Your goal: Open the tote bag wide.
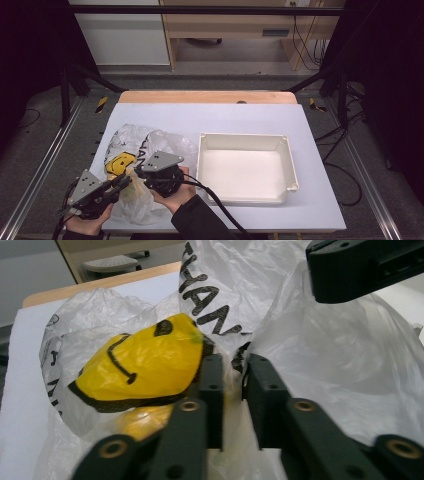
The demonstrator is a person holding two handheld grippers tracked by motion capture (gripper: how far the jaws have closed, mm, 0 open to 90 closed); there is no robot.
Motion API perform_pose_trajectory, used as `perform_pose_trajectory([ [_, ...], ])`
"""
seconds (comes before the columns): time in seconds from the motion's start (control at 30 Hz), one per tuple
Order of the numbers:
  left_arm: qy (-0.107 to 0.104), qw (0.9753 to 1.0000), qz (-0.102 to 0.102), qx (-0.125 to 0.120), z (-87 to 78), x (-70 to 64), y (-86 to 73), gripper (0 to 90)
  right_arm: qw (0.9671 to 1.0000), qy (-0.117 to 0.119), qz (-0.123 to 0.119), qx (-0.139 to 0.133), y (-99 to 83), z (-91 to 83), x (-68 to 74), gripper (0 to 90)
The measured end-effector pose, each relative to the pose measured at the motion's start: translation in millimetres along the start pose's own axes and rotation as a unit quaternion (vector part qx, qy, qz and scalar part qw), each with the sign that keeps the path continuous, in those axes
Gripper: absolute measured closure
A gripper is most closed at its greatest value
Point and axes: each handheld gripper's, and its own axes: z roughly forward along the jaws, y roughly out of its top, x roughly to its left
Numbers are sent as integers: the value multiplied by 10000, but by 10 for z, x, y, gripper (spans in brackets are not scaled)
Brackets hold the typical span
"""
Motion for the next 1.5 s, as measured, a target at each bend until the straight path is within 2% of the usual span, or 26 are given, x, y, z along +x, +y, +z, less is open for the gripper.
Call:
perform_pose_trajectory([
  [0.1,-1,10000,-91,-15,-17,27,-5,895,10000,16,-13,-43,4,-34,8,786],
  [0.27,24,9997,-204,-154,-75,82,5,899,9998,20,-21,-185,-41,-239,3,674],
  [0.43,69,9990,-358,-253,-113,127,9,899,9998,-93,127,-137,-209,-419,-10,549],
  [0.53,81,9989,-378,-268,-116,143,9,900,9996,-64,244,-146,-309,-472,11,501],
  [0.7,148,9984,-436,-320,-133,185,10,900,9996,54,269,-35,-491,-475,117,452],
  [0.87,202,9979,-504,-356,-149,228,5,900,9992,221,312,111,-627,-362,191,444],
  [1.1,328,9966,-632,-424,-195,315,-10,900,9986,370,216,317,-758,-223,276,466],
  [1.3,431,9955,-705,-472,-254,388,-30,900,9989,334,236,234,-790,-239,265,474],
  [1.5,491,9936,-850,-557,-325,473,-55,900,9984,302,222,423,-900,-119,216,519],
])
